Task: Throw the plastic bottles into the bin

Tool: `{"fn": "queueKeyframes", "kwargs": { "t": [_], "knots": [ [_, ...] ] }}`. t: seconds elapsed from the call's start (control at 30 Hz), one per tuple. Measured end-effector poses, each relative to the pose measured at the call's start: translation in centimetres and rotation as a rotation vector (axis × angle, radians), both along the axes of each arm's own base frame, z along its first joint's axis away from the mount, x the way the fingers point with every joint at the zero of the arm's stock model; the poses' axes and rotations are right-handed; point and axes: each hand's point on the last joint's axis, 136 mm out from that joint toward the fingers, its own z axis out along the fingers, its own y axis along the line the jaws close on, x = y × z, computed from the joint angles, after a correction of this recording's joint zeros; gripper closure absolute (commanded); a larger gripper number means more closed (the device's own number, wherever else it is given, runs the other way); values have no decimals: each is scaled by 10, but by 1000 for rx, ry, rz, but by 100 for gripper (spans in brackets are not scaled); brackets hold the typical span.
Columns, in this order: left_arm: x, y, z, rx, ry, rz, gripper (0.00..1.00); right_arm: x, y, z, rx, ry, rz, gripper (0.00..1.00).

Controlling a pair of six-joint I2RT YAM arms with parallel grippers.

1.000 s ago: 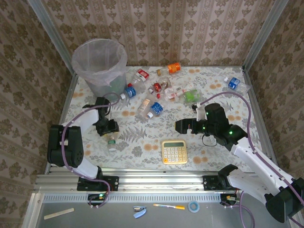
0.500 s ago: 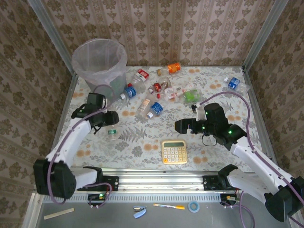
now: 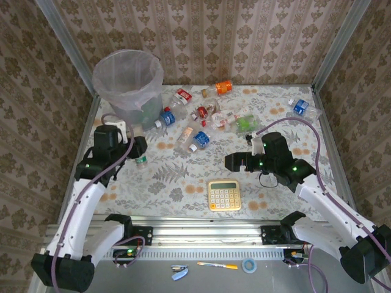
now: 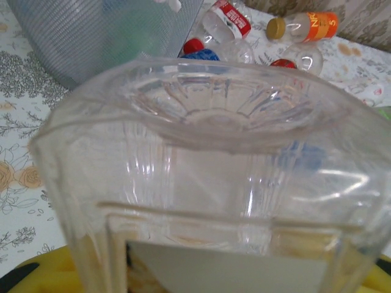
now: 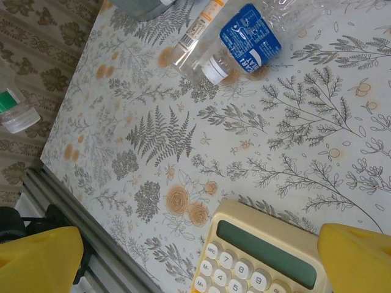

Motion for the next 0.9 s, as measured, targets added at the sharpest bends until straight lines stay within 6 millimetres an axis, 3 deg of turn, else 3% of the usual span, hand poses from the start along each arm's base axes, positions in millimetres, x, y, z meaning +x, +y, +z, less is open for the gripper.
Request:
{"fn": "queueKeyframes", "kwargs": {
  "t": [0.47, 0.9],
  "knots": [
    [-9, 8, 47, -38, -242, 32, 87, 0, 0, 0, 0, 0, 0, 0],
    [-1, 7, 25, -37, -160, 48, 90, 0, 0, 0, 0, 1, 0, 0]
  ]
}}
